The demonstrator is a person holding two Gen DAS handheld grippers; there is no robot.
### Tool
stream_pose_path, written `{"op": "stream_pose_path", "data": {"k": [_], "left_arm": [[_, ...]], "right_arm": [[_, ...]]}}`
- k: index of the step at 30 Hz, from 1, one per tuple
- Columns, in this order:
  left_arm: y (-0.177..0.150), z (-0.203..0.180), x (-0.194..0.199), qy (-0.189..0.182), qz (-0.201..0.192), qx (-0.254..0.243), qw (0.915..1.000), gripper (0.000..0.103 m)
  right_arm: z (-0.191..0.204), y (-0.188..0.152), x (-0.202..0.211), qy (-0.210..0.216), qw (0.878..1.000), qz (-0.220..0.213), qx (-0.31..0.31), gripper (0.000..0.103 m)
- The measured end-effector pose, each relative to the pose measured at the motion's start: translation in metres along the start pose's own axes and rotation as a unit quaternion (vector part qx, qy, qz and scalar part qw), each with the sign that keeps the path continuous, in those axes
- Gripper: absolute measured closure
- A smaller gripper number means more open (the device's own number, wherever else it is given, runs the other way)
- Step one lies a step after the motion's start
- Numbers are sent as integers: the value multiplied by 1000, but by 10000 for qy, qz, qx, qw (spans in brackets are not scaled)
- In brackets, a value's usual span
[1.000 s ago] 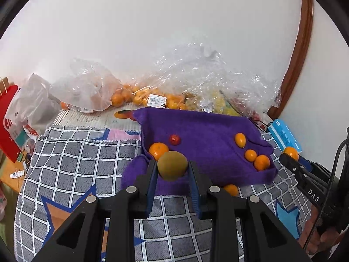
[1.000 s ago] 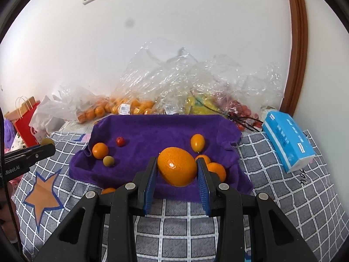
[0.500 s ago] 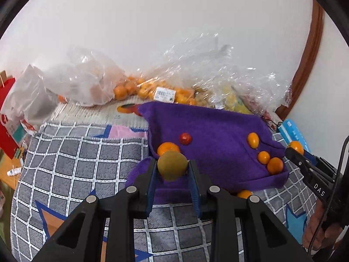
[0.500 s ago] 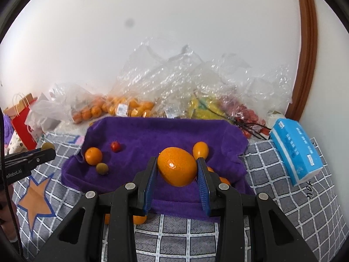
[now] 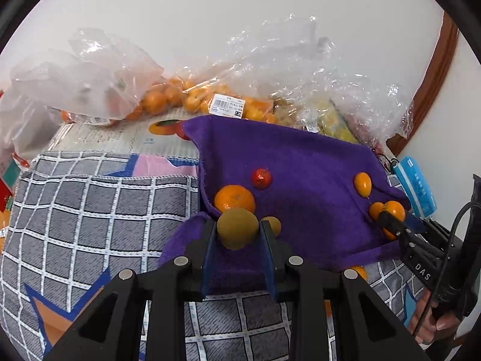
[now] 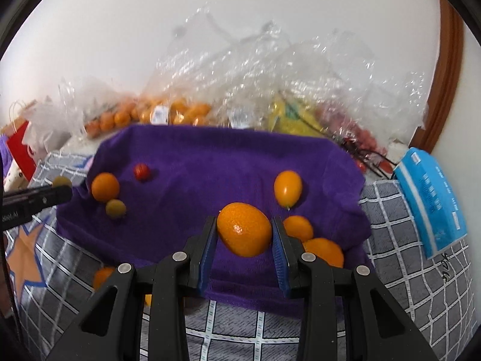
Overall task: Organize fruits
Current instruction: 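Lower the fruits onto the towel and open both tools, then withdraw both tools from the towel toward the loose tangerines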
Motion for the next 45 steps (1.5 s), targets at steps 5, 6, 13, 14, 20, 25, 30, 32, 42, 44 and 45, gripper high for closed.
{"op": "stream_pose_path", "data": {"k": [5,6,13,14,20,25,30,32,42,44,45], "left_arm": [[0,-2,-11,-98,68,10,9999,76],[-1,-2,-13,-113,86,0,9999,76],[-7,-4,-28,-85,301,-54,9995,76],[-7,-3,-29,-82,324,-47,9994,76],[-9,-5,-36,-86,402,-66,9991,76],[-10,-7,-38,-72,417,-99,9991,76],[-12,-15,-37,-160,511,-291,9981,61],[-12,-18,-32,-94,483,-343,9982,60],[-14,-19,30,-194,-77,-278,9994,59],[-17,-19,39,-178,-155,-264,9994,59],[-19,-19,42,-168,-177,-260,9994,59]], "right_arm": [[-4,-5,-11,63,9999,128,-80,68],[-4,-6,-13,63,9998,170,-74,68],[4,-16,-29,193,9989,432,4,68],[4,-17,-30,198,9988,456,9,68],[4,-19,-35,298,9982,512,-99,68],[3,-20,-37,366,9977,540,-180,68],[2,-21,-36,270,9979,553,-206,62],[1,-20,-33,344,9970,626,-285,59],[15,-7,41,191,9997,-39,-128,43],[19,-9,53,106,9998,-143,-56,43],[19,-10,57,75,9998,-183,-49,43]]}}
Point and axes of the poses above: each gripper's, at about its wrist camera, not at the fingertips, and x roughly against the way its jaws point, z to its left, y to its top, the point moved 4 cm from there along -x, roughly the way its jaws point, and after that the axes turned 2 degrees about -y, right-handed, at the moved point
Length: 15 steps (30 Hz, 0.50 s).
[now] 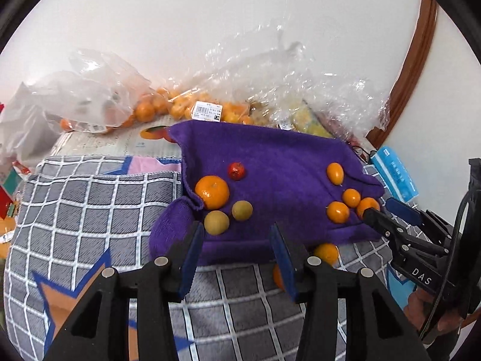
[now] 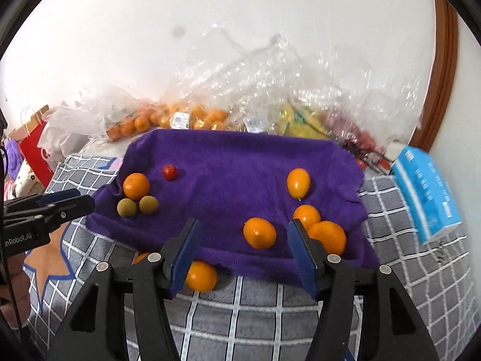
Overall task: Organize fruits
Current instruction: 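Withdraw both tools from the towel toward the loose tangerines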
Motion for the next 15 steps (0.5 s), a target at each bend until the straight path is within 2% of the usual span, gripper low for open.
{"op": "stream_pose_path", "data": {"k": [10,15], "left_arm": [[-20,-15,37,35,-237,-70,9997,59],[-27,-22,46,14,-292,-106,9995,59]], "right_arm": [[-19,-12,41,50,9970,-222,-742,43],[-21,-21,54,123,9965,-123,-815,43]]}}
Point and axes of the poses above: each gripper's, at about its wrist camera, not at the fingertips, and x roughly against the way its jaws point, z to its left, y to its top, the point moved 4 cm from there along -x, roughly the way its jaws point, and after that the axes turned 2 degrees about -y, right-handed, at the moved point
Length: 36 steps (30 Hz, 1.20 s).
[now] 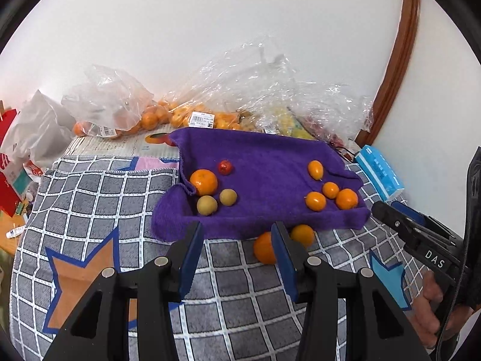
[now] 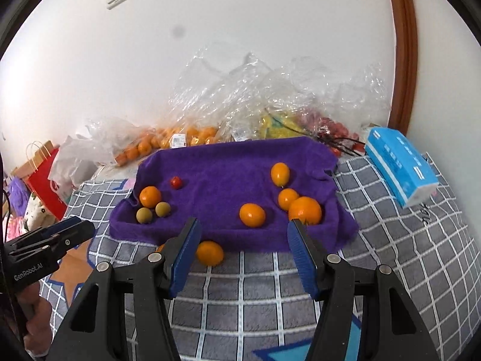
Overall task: Organize fruits
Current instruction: 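Withdraw both tools from the towel toward the loose tangerines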
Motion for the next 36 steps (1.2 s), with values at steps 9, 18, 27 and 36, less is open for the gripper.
{"op": "stream_pose_path", "data": {"k": [9,18,27,36], "left_arm": [[-14,-11,14,54,-164,-285,9994,59],[-10,-11,24,-11,-269,-183,9995,59],[-11,-4,22,-11,-236,-77,9997,59],[-12,4,10,0,-80,63,9999,62]], "right_arm": [[7,-22,12,20,10000,-30,52,45],[5,-16,17,-53,9999,-71,66,45],[5,-13,8,33,10000,9,-8,45],[8,-20,-8,28,9998,173,126,45]]}}
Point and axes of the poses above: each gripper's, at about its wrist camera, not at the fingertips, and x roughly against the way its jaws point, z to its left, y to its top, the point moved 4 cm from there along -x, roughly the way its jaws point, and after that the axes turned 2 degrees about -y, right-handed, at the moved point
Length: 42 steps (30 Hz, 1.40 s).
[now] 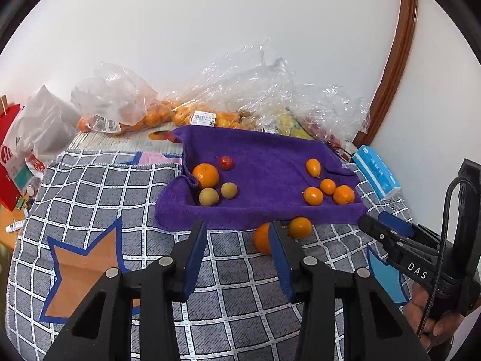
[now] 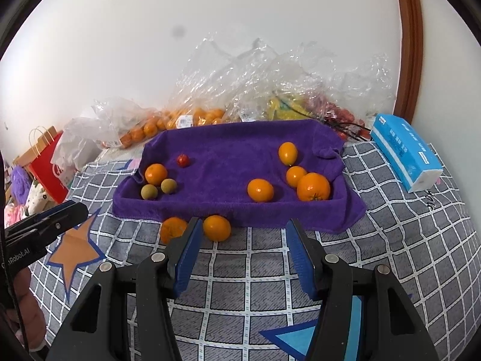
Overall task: Organize fruits
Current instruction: 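Withdraw both tools from the towel toward the loose tangerines, then grasp a tangerine with the right tool while the left tool grasps a large tangerine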
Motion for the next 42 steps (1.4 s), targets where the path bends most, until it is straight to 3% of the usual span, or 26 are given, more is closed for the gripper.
{"op": "stream_pose_path", "data": {"k": [12,28,42], "left_arm": [[-1,15,-14,62,141,115,9998,63],[-8,39,-49,84,475,353,9982,63],[-9,47,-69,-17,659,388,9971,63]], "right_arm": [[5,1,-20,125,9999,82,84,46],[25,-12,-71,240,9978,504,367,64],[40,-10,-98,333,9953,714,557,64]]}}
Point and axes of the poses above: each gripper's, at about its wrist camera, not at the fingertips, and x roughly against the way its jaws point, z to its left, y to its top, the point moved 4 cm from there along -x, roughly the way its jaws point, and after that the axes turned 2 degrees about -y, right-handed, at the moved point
